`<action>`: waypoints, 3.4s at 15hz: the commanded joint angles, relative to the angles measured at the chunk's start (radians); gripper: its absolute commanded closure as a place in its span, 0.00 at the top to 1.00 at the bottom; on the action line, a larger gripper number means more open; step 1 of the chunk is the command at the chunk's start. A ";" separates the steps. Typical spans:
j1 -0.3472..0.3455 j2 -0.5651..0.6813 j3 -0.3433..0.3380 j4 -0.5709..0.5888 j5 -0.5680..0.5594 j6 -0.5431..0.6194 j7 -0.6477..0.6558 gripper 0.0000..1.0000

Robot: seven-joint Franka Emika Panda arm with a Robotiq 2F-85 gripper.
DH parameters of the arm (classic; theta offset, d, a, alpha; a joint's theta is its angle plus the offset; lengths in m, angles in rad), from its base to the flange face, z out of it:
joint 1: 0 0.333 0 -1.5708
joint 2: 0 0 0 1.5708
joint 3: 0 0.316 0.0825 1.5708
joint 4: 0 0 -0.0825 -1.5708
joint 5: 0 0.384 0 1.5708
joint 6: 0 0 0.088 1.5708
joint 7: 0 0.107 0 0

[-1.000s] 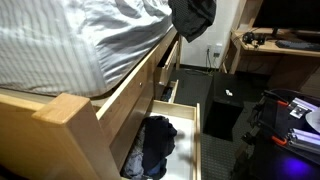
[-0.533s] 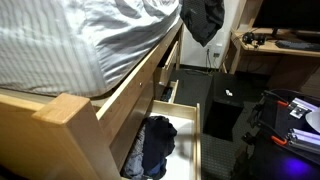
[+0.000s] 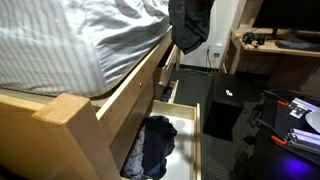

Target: Pick up the black cloth from the drawer and put it on the bed.

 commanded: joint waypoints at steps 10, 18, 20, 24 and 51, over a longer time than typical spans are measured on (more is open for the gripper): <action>0.129 -0.151 0.180 0.024 -0.212 0.526 0.137 0.00; 0.214 -0.246 0.204 0.004 -0.307 0.665 0.207 0.02; 0.214 -0.246 0.204 0.001 -0.307 0.666 0.207 0.02; 0.236 -0.262 0.261 0.018 -0.265 0.902 0.226 0.00; -0.825 0.112 1.336 1.117 -0.393 1.479 0.866 0.00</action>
